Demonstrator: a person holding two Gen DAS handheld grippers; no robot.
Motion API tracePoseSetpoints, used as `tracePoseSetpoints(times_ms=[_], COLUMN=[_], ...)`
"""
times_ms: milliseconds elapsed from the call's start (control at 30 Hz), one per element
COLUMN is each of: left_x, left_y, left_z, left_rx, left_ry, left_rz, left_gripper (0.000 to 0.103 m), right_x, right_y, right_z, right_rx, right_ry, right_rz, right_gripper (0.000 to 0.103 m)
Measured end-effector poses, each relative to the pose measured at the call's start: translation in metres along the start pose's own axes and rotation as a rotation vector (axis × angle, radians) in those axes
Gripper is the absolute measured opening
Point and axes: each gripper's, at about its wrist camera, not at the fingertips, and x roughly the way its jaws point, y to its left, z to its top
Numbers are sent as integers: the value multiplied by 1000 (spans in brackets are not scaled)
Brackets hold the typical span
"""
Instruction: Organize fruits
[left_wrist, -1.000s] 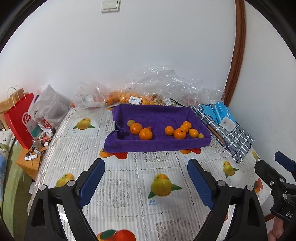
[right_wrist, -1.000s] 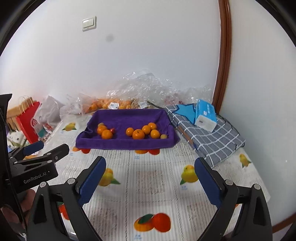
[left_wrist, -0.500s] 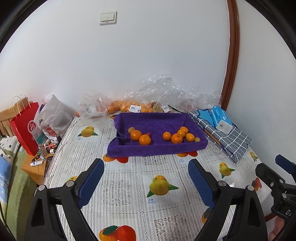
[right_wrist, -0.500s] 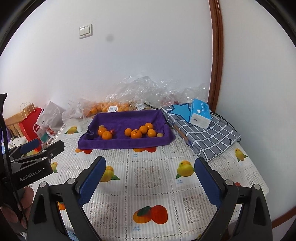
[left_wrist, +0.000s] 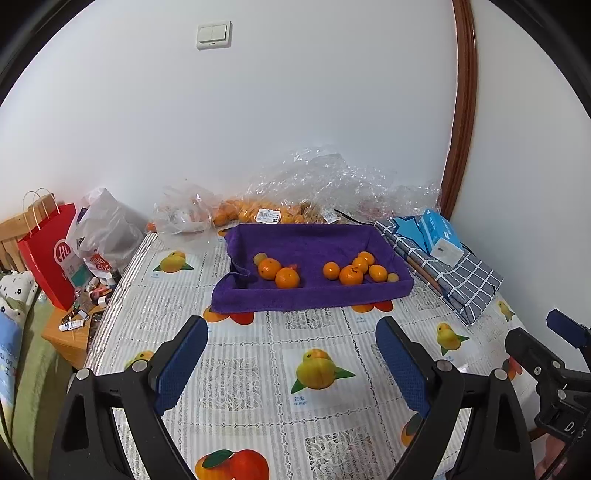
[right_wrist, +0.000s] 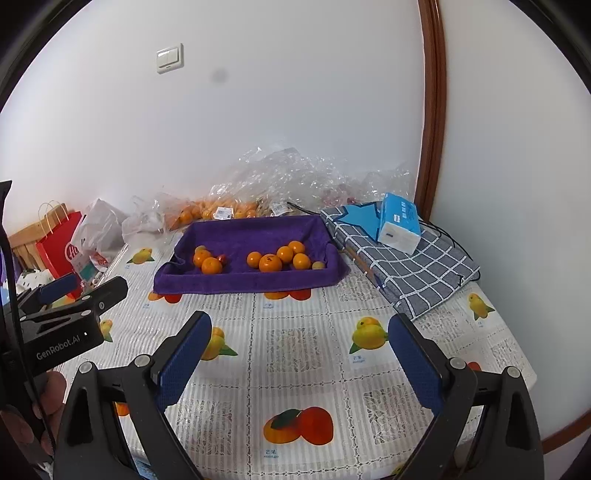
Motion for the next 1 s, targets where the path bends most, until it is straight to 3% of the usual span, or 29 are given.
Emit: tracePoseSetpoints(times_ms=[1000], left_x=[-8], left_y=[6], left_z=[2], left_rx=[3], left_ry=[-12], left_rz=[-10], left_gripper=[93], right_x=[1], right_y=[8], right_z=[1], right_rx=[-2], right_ry=[2], right_rz=[10], right_gripper=[96])
